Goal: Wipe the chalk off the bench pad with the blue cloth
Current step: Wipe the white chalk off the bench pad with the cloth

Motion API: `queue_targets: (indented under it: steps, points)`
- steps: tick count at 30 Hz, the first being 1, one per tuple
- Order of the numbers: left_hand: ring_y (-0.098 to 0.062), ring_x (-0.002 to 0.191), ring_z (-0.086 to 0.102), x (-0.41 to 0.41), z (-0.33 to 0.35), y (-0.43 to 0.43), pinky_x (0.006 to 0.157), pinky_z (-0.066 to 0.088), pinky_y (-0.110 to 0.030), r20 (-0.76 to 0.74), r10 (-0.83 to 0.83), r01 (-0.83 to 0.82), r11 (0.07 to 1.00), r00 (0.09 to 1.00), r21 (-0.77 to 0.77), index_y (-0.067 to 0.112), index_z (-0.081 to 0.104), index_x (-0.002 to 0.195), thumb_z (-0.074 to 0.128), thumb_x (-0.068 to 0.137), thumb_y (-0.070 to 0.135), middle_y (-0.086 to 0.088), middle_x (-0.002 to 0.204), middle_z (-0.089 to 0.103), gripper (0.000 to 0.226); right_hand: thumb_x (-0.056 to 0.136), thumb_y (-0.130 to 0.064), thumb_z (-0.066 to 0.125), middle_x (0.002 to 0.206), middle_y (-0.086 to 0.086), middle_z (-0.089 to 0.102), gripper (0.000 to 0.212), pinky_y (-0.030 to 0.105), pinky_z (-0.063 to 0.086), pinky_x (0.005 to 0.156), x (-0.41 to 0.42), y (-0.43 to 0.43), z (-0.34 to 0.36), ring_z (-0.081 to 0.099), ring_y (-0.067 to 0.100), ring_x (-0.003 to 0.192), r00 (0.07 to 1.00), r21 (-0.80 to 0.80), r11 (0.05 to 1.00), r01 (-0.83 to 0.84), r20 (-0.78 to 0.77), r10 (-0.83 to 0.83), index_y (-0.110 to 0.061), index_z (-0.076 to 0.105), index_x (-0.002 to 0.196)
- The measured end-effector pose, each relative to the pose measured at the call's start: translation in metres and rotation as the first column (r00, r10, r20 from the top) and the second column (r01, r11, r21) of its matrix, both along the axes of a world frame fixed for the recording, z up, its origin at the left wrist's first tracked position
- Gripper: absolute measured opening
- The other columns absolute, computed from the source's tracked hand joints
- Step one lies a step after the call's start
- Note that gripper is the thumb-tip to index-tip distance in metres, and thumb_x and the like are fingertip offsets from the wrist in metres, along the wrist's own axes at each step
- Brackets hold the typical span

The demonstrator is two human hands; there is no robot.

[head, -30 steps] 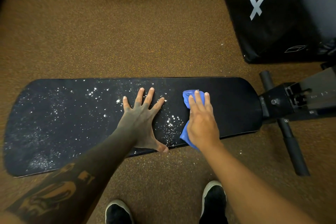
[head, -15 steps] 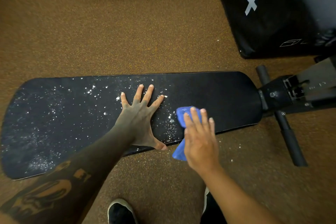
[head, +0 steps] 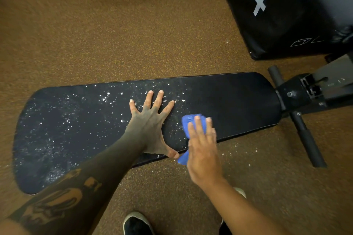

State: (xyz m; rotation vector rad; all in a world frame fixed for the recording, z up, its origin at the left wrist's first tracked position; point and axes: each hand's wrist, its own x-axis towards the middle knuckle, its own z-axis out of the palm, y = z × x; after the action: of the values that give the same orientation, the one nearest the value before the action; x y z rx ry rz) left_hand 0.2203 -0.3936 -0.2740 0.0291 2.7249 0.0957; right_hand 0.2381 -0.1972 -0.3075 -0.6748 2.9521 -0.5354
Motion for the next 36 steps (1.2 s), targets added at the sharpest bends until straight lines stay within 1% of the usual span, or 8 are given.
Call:
queue_targets:
  steps: [2, 6, 11, 15, 20, 25, 31, 36]
  points:
    - [-0.034, 0.149, -0.027, 0.000, 0.000, 0.000, 0.112, 0.002, -0.077, -0.013, -0.002, 0.002, 1.000, 1.000, -0.003, 0.030, -0.020, 0.153, 0.042, 0.029, 0.108, -0.007, 0.162, -0.030, 0.159, 0.092, -0.003, 0.047, 0.160, 0.006, 0.014, 0.062, 0.052, 0.017, 0.117, -0.005, 0.008, 0.001, -0.002, 0.030, 0.147, 0.989, 0.042, 0.988, -0.147, -0.027, 0.149, -0.014, 0.024, 0.148]
    - [-0.035, 0.149, -0.026, -0.001, -0.001, -0.002, 0.112, 0.002, -0.077, 0.000, -0.011, 0.011, 1.000, 1.000, 0.005, 0.031, -0.023, 0.152, 0.042, 0.029, 0.108, -0.007, 0.162, -0.030, 0.160, 0.097, -0.013, 0.030, 0.160, 0.008, 0.013, 0.051, 0.053, 0.017, 0.117, -0.030, 0.013, 0.003, 0.002, 0.032, 0.147, 0.953, 0.004, 0.954, 0.300, 0.043, -0.300, -0.011, 0.026, 0.148]
    - [-0.035, 0.149, -0.026, 0.000, -0.002, -0.001, 0.111, 0.002, -0.078, -0.010, -0.002, 0.002, 1.000, 1.000, -0.003, 0.030, -0.021, 0.153, 0.043, 0.029, 0.108, -0.008, 0.162, -0.030, 0.160, 0.087, -0.006, 0.032, 0.160, 0.009, 0.011, 0.064, 0.053, 0.017, 0.117, 0.010, 0.010, -0.002, -0.002, 0.033, 0.147, 0.977, 0.047, 0.976, -0.211, -0.031, 0.212, -0.011, 0.020, 0.150]
    - [-0.034, 0.149, -0.026, -0.001, -0.001, -0.001, 0.111, 0.002, -0.078, 0.007, 0.001, -0.001, 1.000, 1.000, 0.000, 0.031, -0.021, 0.153, 0.045, 0.027, 0.107, -0.007, 0.162, -0.030, 0.162, 0.094, -0.014, 0.031, 0.160, 0.008, 0.012, 0.055, 0.051, 0.013, 0.117, -0.008, 0.016, 0.002, 0.000, 0.030, 0.147, 0.992, 0.013, 0.993, 0.120, 0.036, -0.121, -0.011, 0.022, 0.149]
    - [-0.034, 0.149, -0.025, 0.001, 0.000, 0.000, 0.112, 0.004, -0.076, 0.003, 0.020, -0.020, 1.000, 1.000, -0.007, 0.029, -0.019, 0.154, 0.046, 0.028, 0.106, -0.007, 0.163, -0.029, 0.161, 0.088, -0.004, 0.046, 0.159, 0.008, 0.015, 0.065, 0.050, 0.013, 0.117, -0.011, 0.010, 0.006, -0.003, 0.032, 0.147, 0.964, 0.068, 0.962, -0.265, -0.005, 0.266, -0.011, 0.024, 0.148]
    - [-0.034, 0.149, -0.026, 0.002, 0.001, 0.001, 0.111, 0.000, -0.077, 0.019, 0.041, -0.041, 0.999, 0.999, -0.006, 0.032, -0.022, 0.153, 0.049, 0.030, 0.105, -0.006, 0.162, -0.030, 0.159, 0.094, -0.004, 0.036, 0.158, 0.012, 0.018, 0.052, 0.053, 0.017, 0.115, -0.077, -0.002, 0.012, 0.006, 0.039, 0.145, 0.961, -0.011, 0.965, 0.264, 0.084, -0.262, -0.005, 0.032, 0.145]
    - [-0.034, 0.150, -0.024, 0.003, 0.001, 0.002, 0.112, 0.003, -0.077, 0.007, 0.055, -0.055, 0.998, 0.998, -0.011, 0.031, -0.021, 0.152, 0.048, 0.028, 0.105, -0.006, 0.163, -0.027, 0.160, 0.094, -0.004, 0.040, 0.160, 0.008, 0.014, 0.055, 0.049, 0.017, 0.117, -0.070, -0.009, 0.010, 0.000, 0.034, 0.147, 0.955, 0.011, 0.955, -0.297, 0.033, 0.296, -0.009, 0.026, 0.147]
    - [-0.034, 0.149, -0.025, 0.001, 0.002, 0.001, 0.111, 0.004, -0.078, 0.027, 0.057, -0.056, 0.998, 0.998, -0.010, 0.030, -0.021, 0.153, 0.049, 0.028, 0.105, -0.006, 0.162, -0.029, 0.162, 0.095, -0.003, 0.036, 0.160, 0.008, 0.008, 0.055, 0.048, 0.016, 0.117, -0.101, -0.021, 0.012, -0.005, 0.033, 0.146, 0.996, 0.017, 0.999, 0.030, 0.081, -0.031, -0.007, 0.024, 0.148]
